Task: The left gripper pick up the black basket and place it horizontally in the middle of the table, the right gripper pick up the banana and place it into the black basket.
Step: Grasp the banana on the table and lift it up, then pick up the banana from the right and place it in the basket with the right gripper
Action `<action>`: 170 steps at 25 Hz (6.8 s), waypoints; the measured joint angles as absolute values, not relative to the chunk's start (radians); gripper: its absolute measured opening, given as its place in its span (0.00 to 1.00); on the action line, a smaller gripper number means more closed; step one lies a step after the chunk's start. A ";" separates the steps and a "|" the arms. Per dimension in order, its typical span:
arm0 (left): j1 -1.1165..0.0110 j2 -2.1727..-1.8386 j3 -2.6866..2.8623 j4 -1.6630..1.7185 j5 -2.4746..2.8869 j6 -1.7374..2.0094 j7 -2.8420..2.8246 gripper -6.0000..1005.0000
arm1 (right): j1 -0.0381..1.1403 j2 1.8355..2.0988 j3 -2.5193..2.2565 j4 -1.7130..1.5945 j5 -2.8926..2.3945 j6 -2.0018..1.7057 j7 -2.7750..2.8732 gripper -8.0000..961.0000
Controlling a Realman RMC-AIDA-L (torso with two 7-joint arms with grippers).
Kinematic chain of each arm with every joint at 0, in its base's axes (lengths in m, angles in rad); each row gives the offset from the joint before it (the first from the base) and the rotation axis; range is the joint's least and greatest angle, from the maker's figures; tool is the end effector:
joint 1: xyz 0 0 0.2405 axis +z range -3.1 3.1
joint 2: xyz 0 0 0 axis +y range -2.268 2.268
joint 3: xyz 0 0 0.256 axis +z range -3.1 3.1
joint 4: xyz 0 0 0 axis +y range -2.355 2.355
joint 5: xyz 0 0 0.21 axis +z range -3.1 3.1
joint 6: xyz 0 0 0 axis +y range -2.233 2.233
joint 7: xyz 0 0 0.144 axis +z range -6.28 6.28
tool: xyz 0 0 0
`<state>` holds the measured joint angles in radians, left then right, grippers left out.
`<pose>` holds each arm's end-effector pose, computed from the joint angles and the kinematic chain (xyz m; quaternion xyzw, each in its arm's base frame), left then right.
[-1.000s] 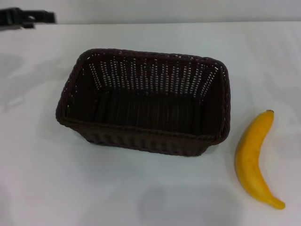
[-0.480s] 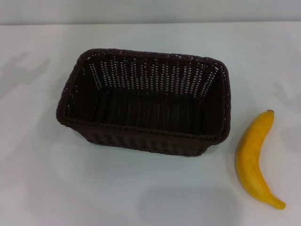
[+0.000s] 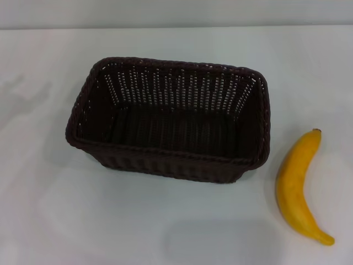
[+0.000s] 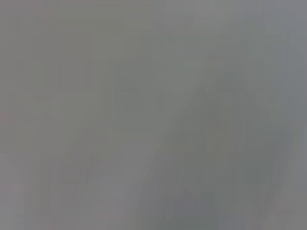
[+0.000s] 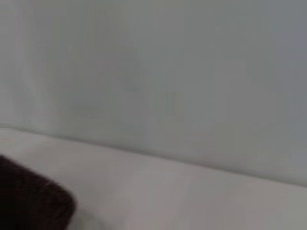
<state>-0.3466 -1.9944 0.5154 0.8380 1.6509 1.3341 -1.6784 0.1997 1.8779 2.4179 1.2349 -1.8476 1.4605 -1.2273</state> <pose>-0.3280 0.3386 0.1399 -0.7626 -0.3629 -0.3622 0.3943 0.3139 0.3041 0.1856 -0.8559 0.3290 0.1707 0.3606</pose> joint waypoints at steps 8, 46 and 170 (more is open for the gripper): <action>-0.320 -2.000 0.515 0.816 1.647 1.341 -1.657 0.89 | 0.302 1.859 2.424 1.313 -2.039 1.646 -1.010 0.89; -0.317 -1.930 0.426 0.912 1.526 1.392 -1.518 0.89 | 0.682 2.012 1.889 1.416 -2.625 1.735 -0.108 0.89; -0.306 -1.920 0.399 0.931 1.497 1.392 -1.485 0.89 | 0.678 2.007 1.910 1.269 -1.884 1.387 -0.918 0.73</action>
<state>-0.3065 -1.9205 0.3989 0.9307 1.4966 1.3916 -1.4846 0.6778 2.0073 1.9099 1.2691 -1.8844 1.3871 -0.9180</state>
